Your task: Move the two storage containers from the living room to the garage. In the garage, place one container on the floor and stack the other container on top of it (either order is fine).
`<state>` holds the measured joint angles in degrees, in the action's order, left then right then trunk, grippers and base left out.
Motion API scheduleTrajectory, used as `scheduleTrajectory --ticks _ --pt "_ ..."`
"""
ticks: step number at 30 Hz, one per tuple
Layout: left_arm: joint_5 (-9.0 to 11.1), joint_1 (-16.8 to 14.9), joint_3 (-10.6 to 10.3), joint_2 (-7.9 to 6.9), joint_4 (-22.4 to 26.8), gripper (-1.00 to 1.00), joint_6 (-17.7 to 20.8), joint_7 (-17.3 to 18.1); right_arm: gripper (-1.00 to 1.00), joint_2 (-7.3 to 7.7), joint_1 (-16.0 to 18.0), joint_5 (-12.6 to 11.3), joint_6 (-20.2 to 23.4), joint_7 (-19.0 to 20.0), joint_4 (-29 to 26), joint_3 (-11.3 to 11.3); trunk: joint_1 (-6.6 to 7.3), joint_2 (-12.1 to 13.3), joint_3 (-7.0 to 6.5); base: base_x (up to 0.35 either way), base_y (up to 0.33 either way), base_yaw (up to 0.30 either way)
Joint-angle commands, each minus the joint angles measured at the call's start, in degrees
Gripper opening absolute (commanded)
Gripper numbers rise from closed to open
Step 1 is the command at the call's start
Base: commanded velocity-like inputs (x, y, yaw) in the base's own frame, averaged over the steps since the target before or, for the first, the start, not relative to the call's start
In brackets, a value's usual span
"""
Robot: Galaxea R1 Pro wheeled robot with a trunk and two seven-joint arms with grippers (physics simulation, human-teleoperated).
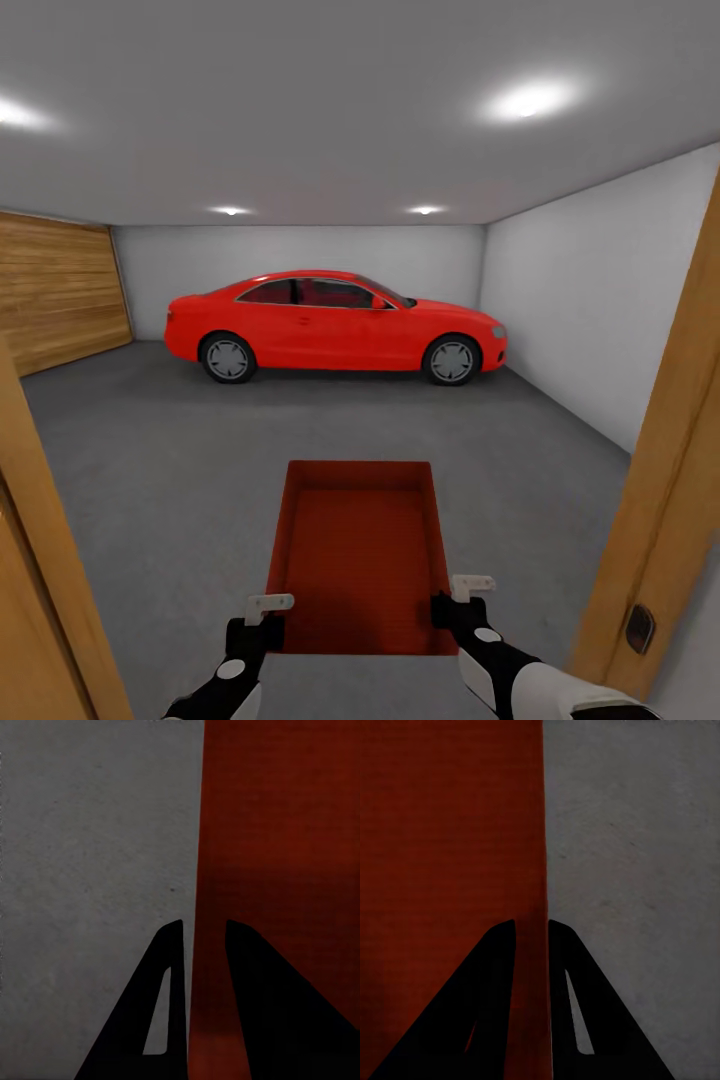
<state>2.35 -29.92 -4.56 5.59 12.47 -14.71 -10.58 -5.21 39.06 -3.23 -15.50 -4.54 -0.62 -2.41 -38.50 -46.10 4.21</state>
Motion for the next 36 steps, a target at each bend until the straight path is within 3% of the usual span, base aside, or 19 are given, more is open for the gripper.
scheduleTrajectory --ticks 1,20,36 --pt "-0.2 0.0 0.7 -0.05 0.2 -1.00 -0.1 -0.4 -1.00 0.55 0.1 -1.2 -0.3 -0.9 0.1 3.9 -0.03 -0.1 0.09 0.049 0.088 0.000" --pt "-0.2 0.0 0.7 -0.05 0.2 -1.00 -0.2 -0.5 -1.00 0.55 0.1 -1.3 -0.3 -0.9 0.1 3.9 -0.03 -0.1 0.09 0.028 0.037 0.000" --pt "-0.2 0.0 0.7 -0.05 -0.1 -1.00 -0.1 -0.4 -1.00 0.55 0.1 -1.3 -0.4 -0.9 0.1 3.9 -0.03 -0.1 0.09 0.300 0.000 0.000"
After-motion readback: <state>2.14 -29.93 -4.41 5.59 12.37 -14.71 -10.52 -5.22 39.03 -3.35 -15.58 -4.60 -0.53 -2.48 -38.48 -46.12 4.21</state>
